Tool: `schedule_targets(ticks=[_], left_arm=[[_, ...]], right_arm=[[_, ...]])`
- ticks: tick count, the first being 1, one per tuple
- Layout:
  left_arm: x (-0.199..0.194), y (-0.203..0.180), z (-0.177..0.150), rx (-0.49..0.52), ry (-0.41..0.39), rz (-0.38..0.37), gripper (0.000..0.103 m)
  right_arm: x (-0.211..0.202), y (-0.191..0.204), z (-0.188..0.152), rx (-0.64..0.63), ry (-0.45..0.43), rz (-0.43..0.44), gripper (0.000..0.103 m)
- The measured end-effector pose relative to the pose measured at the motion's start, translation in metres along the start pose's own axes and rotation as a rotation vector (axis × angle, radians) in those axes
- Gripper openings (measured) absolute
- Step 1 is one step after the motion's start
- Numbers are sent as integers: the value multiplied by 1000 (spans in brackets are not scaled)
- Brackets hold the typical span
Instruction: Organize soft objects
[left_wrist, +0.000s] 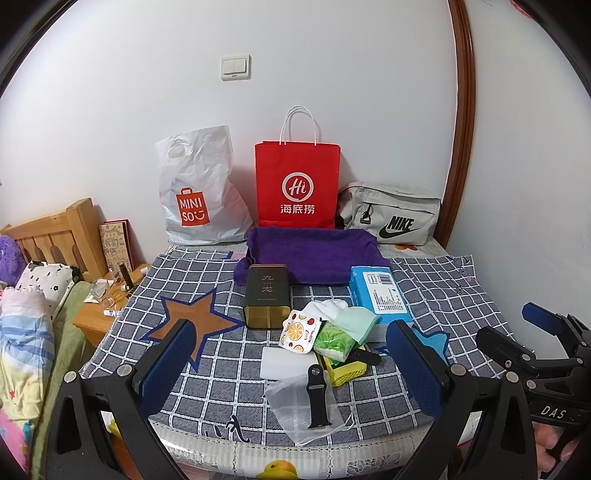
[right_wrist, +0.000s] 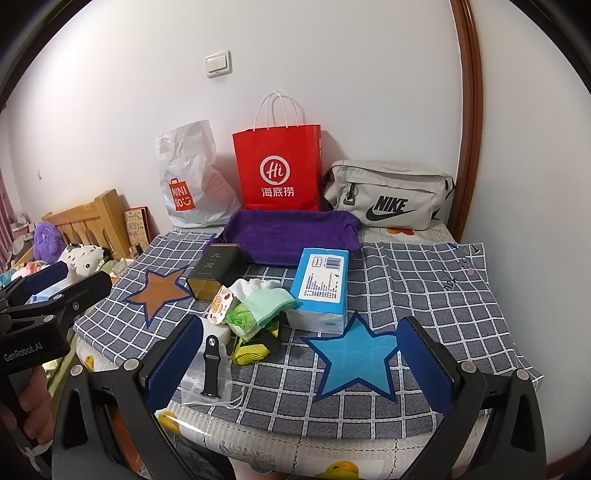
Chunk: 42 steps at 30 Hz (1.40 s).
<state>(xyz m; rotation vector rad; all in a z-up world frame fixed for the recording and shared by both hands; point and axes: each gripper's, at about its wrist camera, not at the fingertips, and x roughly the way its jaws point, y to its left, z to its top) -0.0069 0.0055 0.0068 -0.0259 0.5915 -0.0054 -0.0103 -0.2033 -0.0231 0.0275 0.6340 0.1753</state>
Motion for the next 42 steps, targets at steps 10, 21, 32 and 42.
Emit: schedule_targets(ticks=[10, 21, 32, 42], left_arm=[[-1, 1, -1, 0, -2, 0, 103], [-2, 2, -1, -2, -4, 3, 103], [-3, 4, -1, -8, -4, 6, 103], [-1, 3, -1, -6, 0, 12, 103]], right_arm=[[-2, 1, -1, -2, -5, 1, 103], [-4, 4, -2, -11, -11, 4, 103], [-5, 5, -3, -10, -14, 5, 103], [-3, 6, -3, -14, -15, 7, 103]])
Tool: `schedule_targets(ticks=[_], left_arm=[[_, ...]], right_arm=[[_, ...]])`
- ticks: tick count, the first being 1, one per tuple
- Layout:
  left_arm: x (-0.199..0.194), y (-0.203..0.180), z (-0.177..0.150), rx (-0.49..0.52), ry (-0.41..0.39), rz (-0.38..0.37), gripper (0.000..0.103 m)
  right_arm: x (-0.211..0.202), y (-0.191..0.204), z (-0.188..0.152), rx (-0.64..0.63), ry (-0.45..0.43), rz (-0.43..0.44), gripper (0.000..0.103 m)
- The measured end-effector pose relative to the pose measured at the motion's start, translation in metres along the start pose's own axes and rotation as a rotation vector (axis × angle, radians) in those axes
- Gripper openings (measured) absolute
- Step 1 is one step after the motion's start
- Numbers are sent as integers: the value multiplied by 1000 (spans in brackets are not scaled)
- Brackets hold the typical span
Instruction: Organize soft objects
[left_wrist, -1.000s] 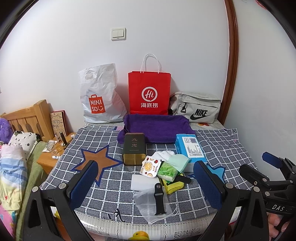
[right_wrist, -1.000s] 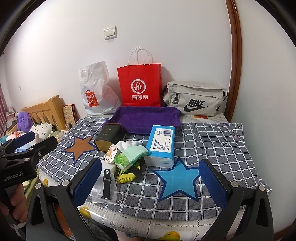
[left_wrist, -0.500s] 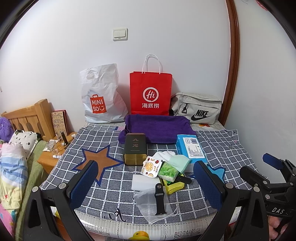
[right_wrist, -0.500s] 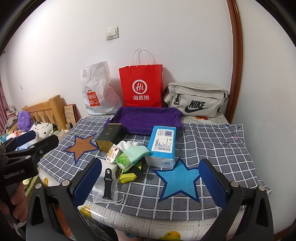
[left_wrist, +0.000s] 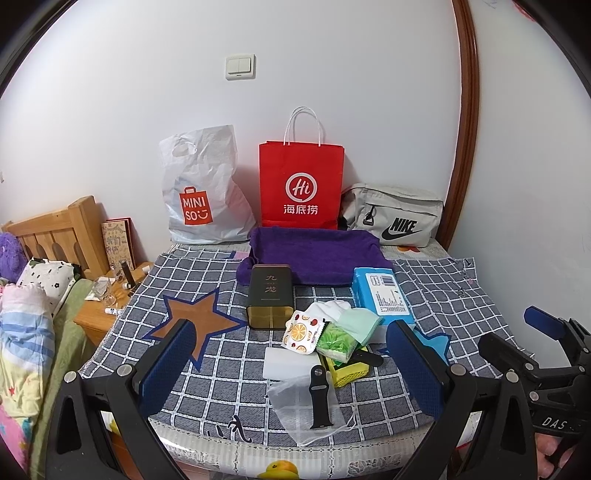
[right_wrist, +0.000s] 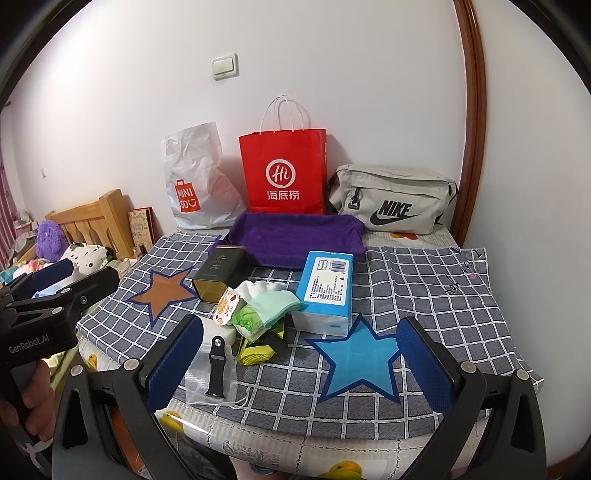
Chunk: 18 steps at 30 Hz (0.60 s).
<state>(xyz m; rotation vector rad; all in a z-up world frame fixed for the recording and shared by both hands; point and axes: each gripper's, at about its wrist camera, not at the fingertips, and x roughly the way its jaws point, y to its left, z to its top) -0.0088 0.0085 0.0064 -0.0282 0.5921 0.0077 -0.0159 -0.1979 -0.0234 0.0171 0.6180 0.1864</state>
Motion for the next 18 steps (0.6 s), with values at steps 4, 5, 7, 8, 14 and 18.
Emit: schedule_targets(ticks=[4, 5, 7, 8, 14, 18], left_arm=[[9, 1, -1, 20, 16, 9, 103], [12, 2, -2, 24, 20, 11, 103], [20, 5, -5, 26, 43, 17, 103], [24, 8, -8, 27, 57, 24, 103], [49, 29, -17, -4, 111, 72, 103], [60, 42, -20, -35, 123, 92, 103]], right_arm=[[5, 0, -2, -2, 8, 1, 103], [7, 0, -3, -2, 12, 0, 103], [11, -2, -4, 1, 18, 1, 103], [14, -2, -5, 2, 22, 4, 103], [36, -2, -19, -10, 53, 58, 103], [55, 9, -32, -46, 93, 107, 96]])
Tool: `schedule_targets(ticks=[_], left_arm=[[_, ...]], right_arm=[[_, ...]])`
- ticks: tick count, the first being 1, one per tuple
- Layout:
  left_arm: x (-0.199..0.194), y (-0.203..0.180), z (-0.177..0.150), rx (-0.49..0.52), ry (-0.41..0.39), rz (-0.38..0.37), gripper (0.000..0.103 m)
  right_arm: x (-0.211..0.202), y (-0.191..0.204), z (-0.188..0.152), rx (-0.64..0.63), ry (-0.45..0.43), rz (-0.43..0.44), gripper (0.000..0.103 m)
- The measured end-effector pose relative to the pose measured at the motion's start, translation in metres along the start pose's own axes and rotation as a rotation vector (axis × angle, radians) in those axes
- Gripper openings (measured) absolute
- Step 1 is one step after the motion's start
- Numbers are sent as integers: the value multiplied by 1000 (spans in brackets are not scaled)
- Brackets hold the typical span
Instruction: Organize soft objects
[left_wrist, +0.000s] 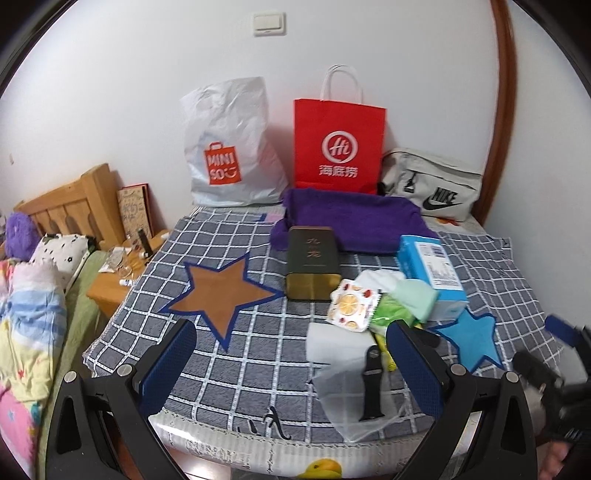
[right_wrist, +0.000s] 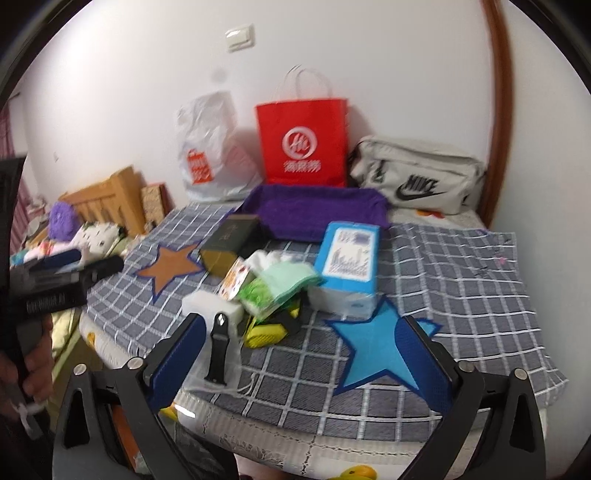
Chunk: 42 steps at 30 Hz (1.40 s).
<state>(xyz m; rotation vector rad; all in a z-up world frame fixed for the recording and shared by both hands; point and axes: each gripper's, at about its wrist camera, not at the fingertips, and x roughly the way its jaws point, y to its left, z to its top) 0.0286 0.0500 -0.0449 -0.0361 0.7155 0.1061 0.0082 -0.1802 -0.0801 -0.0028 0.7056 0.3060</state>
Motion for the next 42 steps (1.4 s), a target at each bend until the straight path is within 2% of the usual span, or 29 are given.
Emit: schedule_targets(ticks=[2, 5, 6, 11, 19, 24, 31, 33, 34, 35, 42], left_arm=[[7, 5, -2, -11, 2, 15, 103], [20, 14, -5, -36, 17, 14, 103], [21, 17, -6, -41, 18, 14, 103], [37, 32, -12, -73, 25, 17, 103], [63, 53, -22, -111, 64, -2, 103], [74, 64, -28, -132, 80, -19, 103], [79, 78, -36, -163, 86, -43, 103], [80, 82, -38, -171, 86, -50, 103], [80, 83, -38, -171, 86, -53, 103], [80, 84, -39, -170, 87, -54, 103], [84, 82, -43, -138, 104, -60, 103]], right_arm=[[10, 3, -5, 8, 14, 42, 86], [32, 10, -16, 34, 47, 120, 78], [38, 13, -20, 35, 55, 136, 76], [72, 34, -37, 30, 127, 187, 53], [110, 62, -50, -1, 205, 154, 48], [123, 71, -52, -4, 237, 136, 40], [145, 89, -55, -43, 261, 46, 36], [152, 91, -56, -38, 269, 34, 30], [154, 91, -56, -38, 271, 35, 22], [155, 92, -56, -41, 270, 37, 20], [133, 86, -47, -42, 203, 46, 19]])
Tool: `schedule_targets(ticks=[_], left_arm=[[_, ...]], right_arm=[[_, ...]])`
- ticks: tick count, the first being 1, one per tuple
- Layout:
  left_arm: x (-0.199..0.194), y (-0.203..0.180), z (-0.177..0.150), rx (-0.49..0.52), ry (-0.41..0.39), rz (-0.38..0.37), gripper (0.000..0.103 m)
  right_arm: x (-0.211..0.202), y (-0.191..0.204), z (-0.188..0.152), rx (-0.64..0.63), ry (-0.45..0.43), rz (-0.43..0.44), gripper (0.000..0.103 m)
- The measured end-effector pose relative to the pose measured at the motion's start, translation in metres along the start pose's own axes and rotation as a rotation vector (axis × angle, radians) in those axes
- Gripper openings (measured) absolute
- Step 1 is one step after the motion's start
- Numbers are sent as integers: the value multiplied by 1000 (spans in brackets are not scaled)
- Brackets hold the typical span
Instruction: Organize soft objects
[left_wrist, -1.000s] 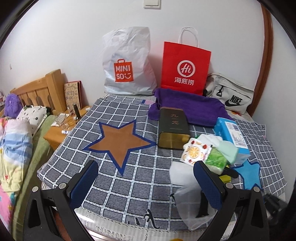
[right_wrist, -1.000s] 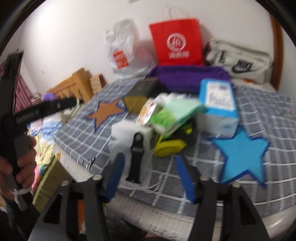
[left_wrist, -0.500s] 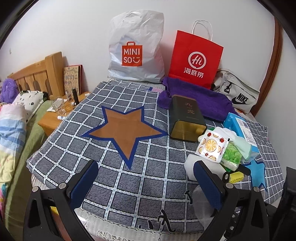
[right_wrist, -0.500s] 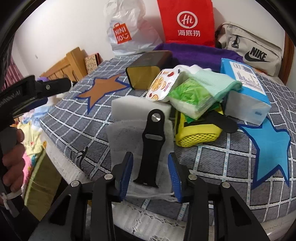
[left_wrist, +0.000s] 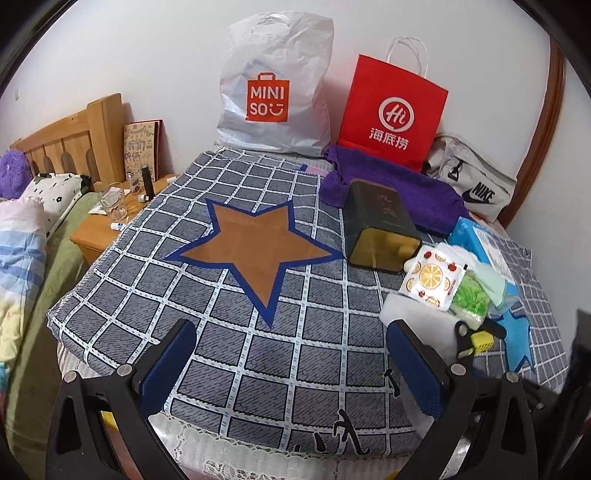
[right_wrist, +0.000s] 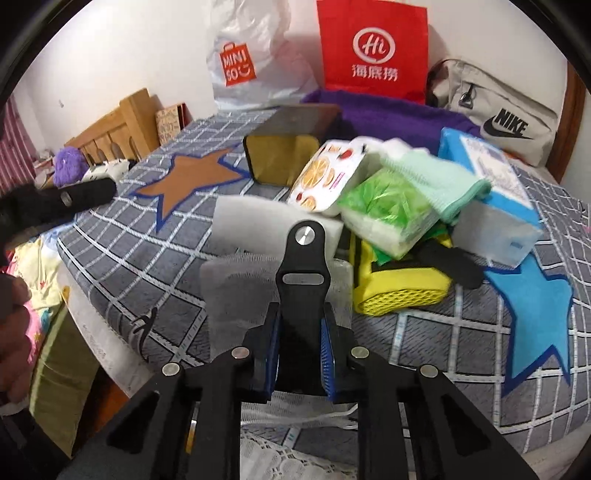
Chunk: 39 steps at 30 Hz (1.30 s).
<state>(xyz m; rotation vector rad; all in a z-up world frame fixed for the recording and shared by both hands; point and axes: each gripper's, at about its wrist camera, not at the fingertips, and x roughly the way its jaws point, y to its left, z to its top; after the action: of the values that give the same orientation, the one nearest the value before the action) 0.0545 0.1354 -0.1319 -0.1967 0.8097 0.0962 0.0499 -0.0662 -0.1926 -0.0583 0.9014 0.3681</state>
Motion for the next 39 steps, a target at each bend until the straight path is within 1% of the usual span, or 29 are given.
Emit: schedule_targets(ticks=[4, 6, 7, 8, 11, 14, 18, 20, 22, 27, 28, 29, 30, 31, 32, 33, 34, 37, 38, 39], left_arm=[[2, -9, -5, 38, 19, -13, 103], [6, -16, -9, 53, 45, -41, 103], [7, -19, -10, 58, 54, -58, 103], [10, -24, -13, 66, 67, -79, 103], [16, -37, -19, 92, 97, -97, 103], [18, -47, -24, 114, 114, -113, 99], [21, -64, -31, 157, 142, -156, 99], [24, -74, -35, 175, 158, -177, 99], [30, -82, -38, 192, 175, -183, 99], [46, -100, -46, 215, 191, -212, 99], [48, -103, -48, 225, 191, -214, 97], [51, -106, -49, 234, 193, -214, 94], [54, -107, -50, 239, 197, -211, 85], [57, -110, -51, 245, 204, -203, 74], [58, -111, -51, 249, 203, -195, 69], [59, -112, -51, 260, 190, -184, 62], [59, -113, -50, 271, 187, -195, 42], [58, -114, -47, 274, 217, -276, 15], [57, -115, -47, 282, 218, -290, 11], [53, -117, -47, 303, 217, -301, 11]], right_arm=[[-15, -8, 1, 11, -36, 0, 15], [-20, -14, 1, 23, -47, 7, 6], [-21, -18, 0, 31, -48, 14, 3], [-21, -21, 0, 41, -47, 27, 3], [-17, -30, -2, 63, -42, 50, 3], [-24, -38, -4, 74, -61, 60, 3], [-43, -54, -1, 103, -109, 95, 3], [-49, -62, 1, 107, -126, 84, 3], [-52, -72, 1, 112, -135, 50, 3], [-49, -104, -4, 162, -124, 10, 3], [-49, -109, -5, 167, -122, 7, 3], [-47, -114, -6, 174, -118, 2, 3], [-45, -120, -7, 183, -113, -4, 3], [-43, -124, -8, 187, -110, -7, 3], [-40, -128, -9, 194, -105, -10, 3], [-37, -133, -10, 201, -98, -12, 3], [-35, -136, -11, 204, -95, -13, 3], [-28, -144, -13, 214, -78, -13, 3], [-26, -146, -14, 216, -74, -13, 3], [-25, -148, -14, 217, -69, -11, 3]])
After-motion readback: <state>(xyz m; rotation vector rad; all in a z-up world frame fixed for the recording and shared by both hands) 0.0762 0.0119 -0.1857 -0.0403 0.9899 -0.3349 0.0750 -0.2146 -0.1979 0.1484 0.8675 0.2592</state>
